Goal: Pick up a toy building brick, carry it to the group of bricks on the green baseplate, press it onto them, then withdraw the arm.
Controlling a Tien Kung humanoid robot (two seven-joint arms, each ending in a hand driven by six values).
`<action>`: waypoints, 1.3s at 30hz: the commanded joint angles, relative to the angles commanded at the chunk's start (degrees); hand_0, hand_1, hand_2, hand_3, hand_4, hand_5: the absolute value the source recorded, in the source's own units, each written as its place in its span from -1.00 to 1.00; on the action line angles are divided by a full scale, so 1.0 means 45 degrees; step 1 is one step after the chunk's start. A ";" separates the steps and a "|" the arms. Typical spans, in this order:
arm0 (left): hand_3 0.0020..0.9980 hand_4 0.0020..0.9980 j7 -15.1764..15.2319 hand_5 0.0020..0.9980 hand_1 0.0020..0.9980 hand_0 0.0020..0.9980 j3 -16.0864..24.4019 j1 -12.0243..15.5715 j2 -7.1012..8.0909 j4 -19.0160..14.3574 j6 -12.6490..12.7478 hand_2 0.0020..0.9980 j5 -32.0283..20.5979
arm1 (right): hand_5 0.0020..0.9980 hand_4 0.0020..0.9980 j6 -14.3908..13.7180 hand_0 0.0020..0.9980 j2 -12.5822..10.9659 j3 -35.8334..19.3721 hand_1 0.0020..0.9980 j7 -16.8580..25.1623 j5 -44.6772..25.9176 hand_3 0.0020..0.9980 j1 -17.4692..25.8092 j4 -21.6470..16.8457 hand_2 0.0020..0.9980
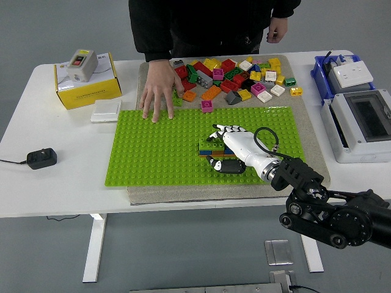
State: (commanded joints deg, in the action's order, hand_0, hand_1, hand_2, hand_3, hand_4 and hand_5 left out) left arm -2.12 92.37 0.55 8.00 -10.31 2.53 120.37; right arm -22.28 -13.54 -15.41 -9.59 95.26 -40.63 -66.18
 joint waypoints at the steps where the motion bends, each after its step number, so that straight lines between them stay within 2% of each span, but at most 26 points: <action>1: 0.19 -0.73 0.0000 0.41 0.20 0.22 -0.0012 -0.0002 0.0000 0.0000 0.0000 -0.02 -0.0009 | 0.03 0.23 0.0009 1.00 0.0023 0.0038 0.98 0.0002 -0.0020 0.51 -0.0018 0.0043 1.00; 22: 0.19 -0.73 0.0004 0.41 0.20 0.22 -0.0154 0.0048 0.0011 0.0000 0.0010 -0.02 -0.0115 | 0.06 0.24 0.0155 1.00 0.0300 0.0367 0.98 0.0019 -0.0231 0.52 -0.0112 0.0809 1.00; 39: 0.19 -0.73 0.0024 0.42 0.20 0.22 -0.0065 0.0085 0.0030 0.0000 0.0008 -0.02 -0.0042 | 0.07 0.25 0.0123 1.00 0.0236 0.0388 0.98 0.0108 -0.0251 0.52 -0.0040 0.0683 1.00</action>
State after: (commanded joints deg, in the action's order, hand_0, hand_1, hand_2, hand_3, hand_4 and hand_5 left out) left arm -2.01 92.07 0.93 8.14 -10.31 2.57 120.18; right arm -21.72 -12.48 -13.66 -9.10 94.13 -40.81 -63.10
